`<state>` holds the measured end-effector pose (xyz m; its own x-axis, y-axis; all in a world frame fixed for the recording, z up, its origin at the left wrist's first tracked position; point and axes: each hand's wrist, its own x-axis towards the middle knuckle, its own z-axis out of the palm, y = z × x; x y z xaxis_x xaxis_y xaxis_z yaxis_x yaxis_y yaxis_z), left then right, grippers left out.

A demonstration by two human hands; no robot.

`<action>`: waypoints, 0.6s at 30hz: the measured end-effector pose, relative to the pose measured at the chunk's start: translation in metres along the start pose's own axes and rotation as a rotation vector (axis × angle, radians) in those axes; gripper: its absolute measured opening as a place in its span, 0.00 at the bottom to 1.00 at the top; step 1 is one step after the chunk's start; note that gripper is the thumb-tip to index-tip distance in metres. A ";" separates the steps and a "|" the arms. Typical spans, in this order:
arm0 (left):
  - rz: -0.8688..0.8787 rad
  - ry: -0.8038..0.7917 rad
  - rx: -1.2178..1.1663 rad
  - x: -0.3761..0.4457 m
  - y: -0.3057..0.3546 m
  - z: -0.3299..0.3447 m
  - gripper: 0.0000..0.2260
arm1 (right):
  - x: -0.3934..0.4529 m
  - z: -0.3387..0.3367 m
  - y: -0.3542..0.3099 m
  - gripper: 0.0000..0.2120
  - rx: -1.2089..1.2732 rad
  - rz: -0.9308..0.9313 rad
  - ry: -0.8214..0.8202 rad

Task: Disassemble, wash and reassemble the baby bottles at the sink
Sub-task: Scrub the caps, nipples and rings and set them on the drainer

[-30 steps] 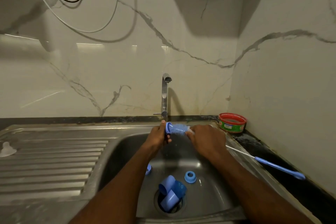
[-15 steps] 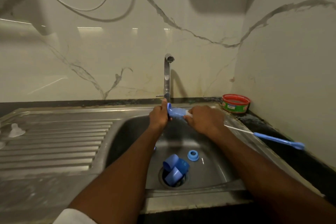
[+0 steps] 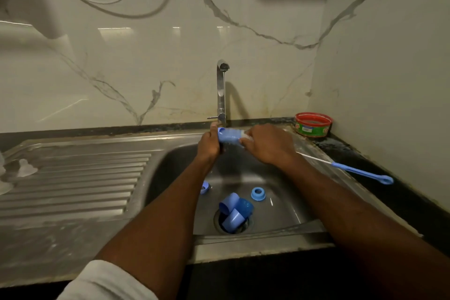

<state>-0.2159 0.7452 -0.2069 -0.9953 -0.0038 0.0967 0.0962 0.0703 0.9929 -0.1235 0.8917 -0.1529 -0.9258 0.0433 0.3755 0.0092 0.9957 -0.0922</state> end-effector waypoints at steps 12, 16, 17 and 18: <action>0.306 0.170 0.333 -0.005 -0.002 -0.004 0.11 | -0.006 0.001 0.026 0.20 -0.073 0.165 -0.230; 0.460 0.079 0.603 -0.004 -0.003 -0.007 0.11 | -0.011 0.004 0.035 0.17 -0.128 0.207 -0.174; 0.486 0.041 0.651 -0.004 -0.003 -0.005 0.12 | -0.011 0.003 0.034 0.16 -0.130 0.202 -0.165; 0.501 0.009 0.695 -0.006 -0.003 -0.004 0.13 | -0.011 0.003 0.034 0.16 -0.141 0.192 -0.155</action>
<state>-0.2102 0.7412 -0.2106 -0.8367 0.1835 0.5160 0.4933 0.6616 0.5648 -0.1138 0.9245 -0.1628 -0.9487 0.2299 0.2168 0.2323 0.9725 -0.0149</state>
